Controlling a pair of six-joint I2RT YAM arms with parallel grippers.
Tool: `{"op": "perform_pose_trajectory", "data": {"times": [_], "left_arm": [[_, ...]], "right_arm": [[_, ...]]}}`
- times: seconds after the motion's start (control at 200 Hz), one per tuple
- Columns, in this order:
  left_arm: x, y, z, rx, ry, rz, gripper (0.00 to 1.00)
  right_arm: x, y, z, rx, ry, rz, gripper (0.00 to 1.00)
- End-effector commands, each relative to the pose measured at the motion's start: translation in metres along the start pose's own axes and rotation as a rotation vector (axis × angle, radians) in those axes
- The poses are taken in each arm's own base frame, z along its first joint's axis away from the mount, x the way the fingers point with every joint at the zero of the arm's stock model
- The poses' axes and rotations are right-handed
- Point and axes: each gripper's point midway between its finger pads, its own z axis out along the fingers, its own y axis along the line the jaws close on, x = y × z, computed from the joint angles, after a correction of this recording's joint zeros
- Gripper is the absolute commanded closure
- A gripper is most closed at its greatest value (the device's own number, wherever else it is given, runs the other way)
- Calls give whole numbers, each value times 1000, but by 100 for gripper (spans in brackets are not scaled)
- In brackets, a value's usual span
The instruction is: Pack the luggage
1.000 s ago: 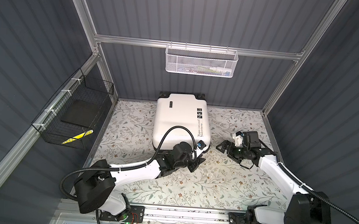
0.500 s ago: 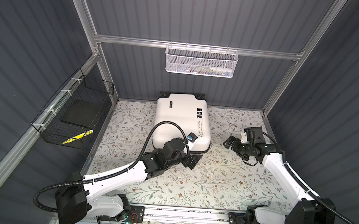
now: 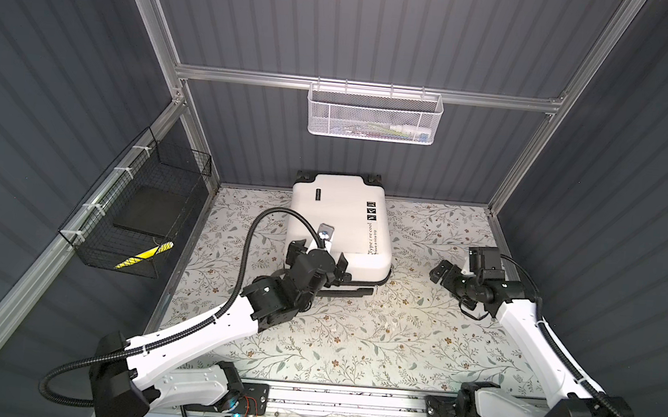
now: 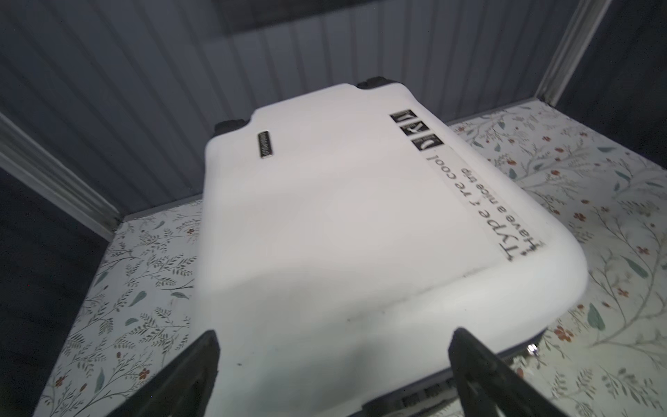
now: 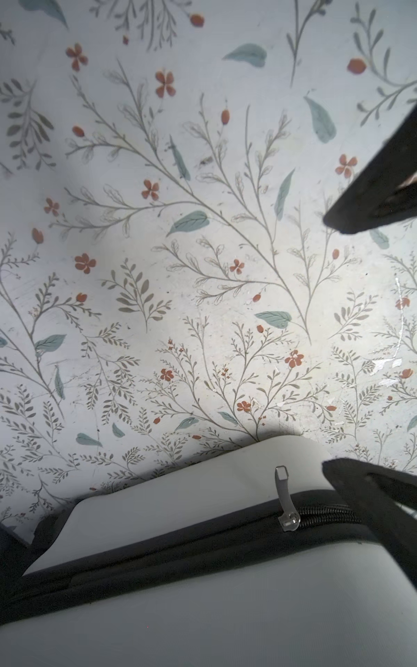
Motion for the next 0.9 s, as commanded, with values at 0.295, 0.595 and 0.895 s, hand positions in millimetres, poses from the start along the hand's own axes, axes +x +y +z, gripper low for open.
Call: {"op": "perform_pose_trajectory", "data": {"times": [0.295,0.595,0.895], "left_arm": [[-35,74,40,-179,111,-43,0],[-49,106,95,-110,209,-160,0],[-15,167,153,-73,355,-421,0]], "right_arm": [[8,30,14,-169,83,-75,1],[15,49,16,-287,114,-113,1],[22,52,18,-314,129,-128,2]]}}
